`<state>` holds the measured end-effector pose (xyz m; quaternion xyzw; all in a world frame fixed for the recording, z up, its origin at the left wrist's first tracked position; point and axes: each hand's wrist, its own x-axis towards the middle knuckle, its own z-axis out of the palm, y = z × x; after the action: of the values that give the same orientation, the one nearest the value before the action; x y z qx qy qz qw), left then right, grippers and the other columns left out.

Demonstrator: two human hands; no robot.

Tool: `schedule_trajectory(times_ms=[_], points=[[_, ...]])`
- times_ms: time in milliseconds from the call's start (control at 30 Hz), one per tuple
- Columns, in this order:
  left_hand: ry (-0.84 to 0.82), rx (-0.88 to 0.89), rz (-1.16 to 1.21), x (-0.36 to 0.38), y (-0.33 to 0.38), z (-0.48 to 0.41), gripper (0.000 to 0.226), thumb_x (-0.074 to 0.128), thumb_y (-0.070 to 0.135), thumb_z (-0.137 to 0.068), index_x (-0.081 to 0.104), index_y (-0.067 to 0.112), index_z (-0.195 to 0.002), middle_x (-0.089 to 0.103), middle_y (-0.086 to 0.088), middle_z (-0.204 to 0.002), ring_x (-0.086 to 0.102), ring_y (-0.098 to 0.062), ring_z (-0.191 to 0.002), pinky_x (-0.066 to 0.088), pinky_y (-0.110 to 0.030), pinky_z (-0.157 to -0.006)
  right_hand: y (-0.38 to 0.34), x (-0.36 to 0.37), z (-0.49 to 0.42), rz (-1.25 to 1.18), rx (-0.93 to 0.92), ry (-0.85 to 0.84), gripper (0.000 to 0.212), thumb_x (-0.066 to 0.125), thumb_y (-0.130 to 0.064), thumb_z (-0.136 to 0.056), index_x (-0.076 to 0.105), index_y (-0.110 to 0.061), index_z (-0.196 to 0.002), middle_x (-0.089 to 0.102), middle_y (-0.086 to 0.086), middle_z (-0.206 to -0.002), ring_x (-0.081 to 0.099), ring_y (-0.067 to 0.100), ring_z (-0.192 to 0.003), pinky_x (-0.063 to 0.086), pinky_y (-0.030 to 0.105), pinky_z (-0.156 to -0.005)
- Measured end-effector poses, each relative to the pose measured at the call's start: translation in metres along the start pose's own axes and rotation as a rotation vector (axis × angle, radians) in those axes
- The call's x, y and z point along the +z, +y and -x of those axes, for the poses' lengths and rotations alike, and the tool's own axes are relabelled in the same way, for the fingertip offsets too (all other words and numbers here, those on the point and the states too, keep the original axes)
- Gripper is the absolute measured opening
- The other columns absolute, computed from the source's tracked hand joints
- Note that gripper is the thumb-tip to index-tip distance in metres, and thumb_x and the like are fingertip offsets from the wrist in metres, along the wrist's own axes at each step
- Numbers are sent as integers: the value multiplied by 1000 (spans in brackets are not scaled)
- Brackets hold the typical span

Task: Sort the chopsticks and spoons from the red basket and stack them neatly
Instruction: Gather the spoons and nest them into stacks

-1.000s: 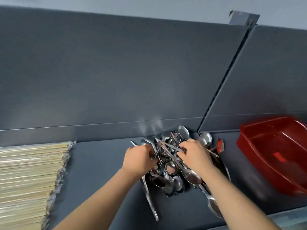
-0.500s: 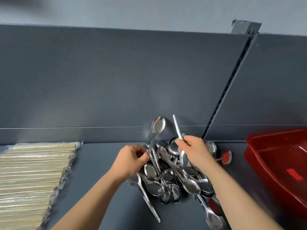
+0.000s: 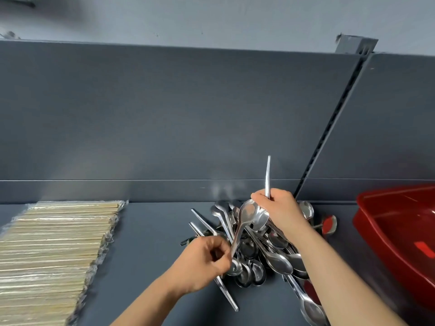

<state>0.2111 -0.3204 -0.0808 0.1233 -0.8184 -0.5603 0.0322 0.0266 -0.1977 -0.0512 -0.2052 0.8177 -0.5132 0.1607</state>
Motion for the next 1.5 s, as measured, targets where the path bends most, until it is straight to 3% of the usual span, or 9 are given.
schedule_trajectory(times_ms=[200, 400, 567, 767, 933, 1100, 1267, 1367, 1500], points=[[-113, -163, 366, 8, 8, -7, 33, 50, 5, -82, 51, 13, -114, 64, -1, -81, 54, -18, -54, 44, -26, -50, -1, 4, 11, 24, -42, -162, 24, 66, -34, -82, 69, -12, -75, 54, -4, -67, 49, 9, -64, 42, 24, -64], [123, -179, 409, 11, 7, -14, 23, 40, 28, -103, 50, 11, -92, 57, -3, -61, 45, -16, -41, 36, -25, -42, 1, 12, 30, -309, 33, -172, 27, 51, -24, -99, 66, -7, -85, 58, -1, -67, 45, 8, -48, 36, 21, -44], [232, -232, 658, 22, -1, -8, 27, 35, -1, -99, 57, 8, -111, 68, -16, -89, 69, -31, -69, 56, -35, -56, 10, 18, 49, -364, 62, -45, 13, 52, -9, -97, 60, -7, -87, 65, 3, -63, 61, 15, -51, 49, 23, -47], [301, -185, 795, 36, -11, 0, 21, 54, 16, -96, 57, 9, -116, 72, -16, -104, 71, -31, -95, 59, -41, -76, 19, 48, 76, -404, 27, -161, 15, 61, -9, -91, 72, -14, -81, 74, 10, -75, 73, 25, -68, 58, 29, -61], [687, -183, 717, 15, -30, 6, 15, 45, 5, -100, 57, 2, -91, 66, -6, -71, 68, -18, -68, 58, -29, -61, 27, 46, 88, -286, -32, -285, 12, 69, -24, -88, 76, -28, -80, 68, -4, -68, 63, 6, -65, 49, 19, -60], [811, -206, 672, -20, -47, 20, 29, 44, 21, -103, 60, -3, -96, 71, -19, -86, 71, -31, -76, 61, -39, -66, 39, 37, 106, 77, -33, -259, 28, 62, -55, -78, 71, -29, -77, 70, -6, -69, 62, 6, -58, 50, 23, -58], [757, -241, 513, -38, -61, 28, 19, 56, 24, -93, 60, 11, -80, 62, -6, -72, 69, -25, -61, 56, -31, -53, 49, 54, 129, 863, -128, -177, 54, 49, -65, -74, 56, -12, -72, 56, 1, -57, 50, 14, -51, 45, 27, -57], [664, -289, 485, -37, -68, 29, 15, 56, 21, -94, 58, 9, -85, 62, -4, -71, 70, -35, -58, 56, -33, -50, 45, 67, 135, 967, -81, -173, 45, 51, -64, -80, 60, -21, -74, 64, -4, -79, 59, 17, -65, 47, 29, -64], [573, -300, 316, -34, -67, 24, 15, 45, 14, -100, 57, 16, -92, 70, -9, -85, 69, -26, -56, 57, -34, -49, 39, 79, 135, 925, -71, -173, 43, 52, -48, -90, 43, -20, -58, 45, -4, -53, 46, 16, -54, 41, 28, -55]])
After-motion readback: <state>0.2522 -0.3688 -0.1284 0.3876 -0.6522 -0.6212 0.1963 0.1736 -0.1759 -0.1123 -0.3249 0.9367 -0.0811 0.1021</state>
